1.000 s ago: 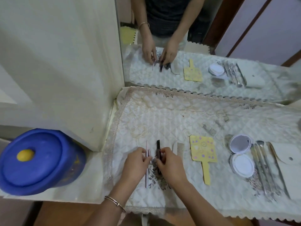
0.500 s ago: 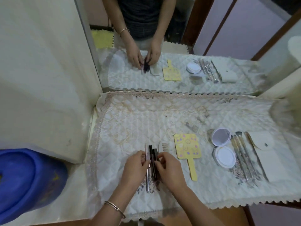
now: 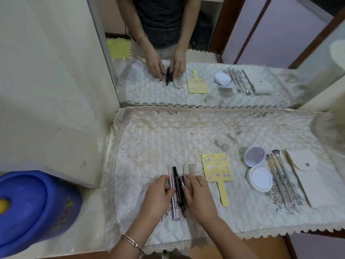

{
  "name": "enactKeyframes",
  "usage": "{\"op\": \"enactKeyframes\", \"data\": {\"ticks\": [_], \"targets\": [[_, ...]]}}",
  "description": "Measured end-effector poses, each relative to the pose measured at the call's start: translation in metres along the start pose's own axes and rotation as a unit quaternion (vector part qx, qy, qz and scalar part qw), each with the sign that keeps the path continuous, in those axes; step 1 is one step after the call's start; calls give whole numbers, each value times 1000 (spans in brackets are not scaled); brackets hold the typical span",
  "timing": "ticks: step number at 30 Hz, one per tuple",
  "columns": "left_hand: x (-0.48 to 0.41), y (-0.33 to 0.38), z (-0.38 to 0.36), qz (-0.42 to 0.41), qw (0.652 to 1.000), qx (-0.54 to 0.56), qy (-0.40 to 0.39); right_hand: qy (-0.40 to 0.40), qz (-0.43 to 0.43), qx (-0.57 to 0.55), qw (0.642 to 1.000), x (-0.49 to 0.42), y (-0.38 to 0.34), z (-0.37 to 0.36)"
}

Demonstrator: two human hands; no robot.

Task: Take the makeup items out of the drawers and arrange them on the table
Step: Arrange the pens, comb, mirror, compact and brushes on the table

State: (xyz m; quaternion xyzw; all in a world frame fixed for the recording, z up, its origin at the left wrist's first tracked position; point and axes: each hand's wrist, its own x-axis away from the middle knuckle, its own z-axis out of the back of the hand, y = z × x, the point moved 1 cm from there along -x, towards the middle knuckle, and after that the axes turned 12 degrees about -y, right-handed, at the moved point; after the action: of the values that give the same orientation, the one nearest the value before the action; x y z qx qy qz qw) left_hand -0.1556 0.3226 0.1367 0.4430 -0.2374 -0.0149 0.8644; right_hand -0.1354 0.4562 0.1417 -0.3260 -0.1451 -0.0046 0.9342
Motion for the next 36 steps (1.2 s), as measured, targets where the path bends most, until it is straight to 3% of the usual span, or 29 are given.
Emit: {"op": "enactKeyframes", "data": {"ticks": [3, 7, 12, 20, 25, 36], "targets": [[2, 1, 1, -8, 999, -33, -1, 49, 24, 80, 995, 2, 9, -1], [7, -2, -4, -68, 990, -117, -22, 15, 41, 122, 992, 6, 23, -7], [10, -5, -11, -86, 975, -199, -53, -11, 27, 156, 987, 13, 31, -15], [5, -12, -20, -141, 954, -264, 26, 74, -34, 123, 989, 6, 68, 22], [5, -6, -38, -151, 903, -401, -24, -23, -33, 135, 990, 9, 95, 36], [3, -6, -57, -105, 912, -397, -5, 5, -2, 176, 984, 27, 86, 21]]}}
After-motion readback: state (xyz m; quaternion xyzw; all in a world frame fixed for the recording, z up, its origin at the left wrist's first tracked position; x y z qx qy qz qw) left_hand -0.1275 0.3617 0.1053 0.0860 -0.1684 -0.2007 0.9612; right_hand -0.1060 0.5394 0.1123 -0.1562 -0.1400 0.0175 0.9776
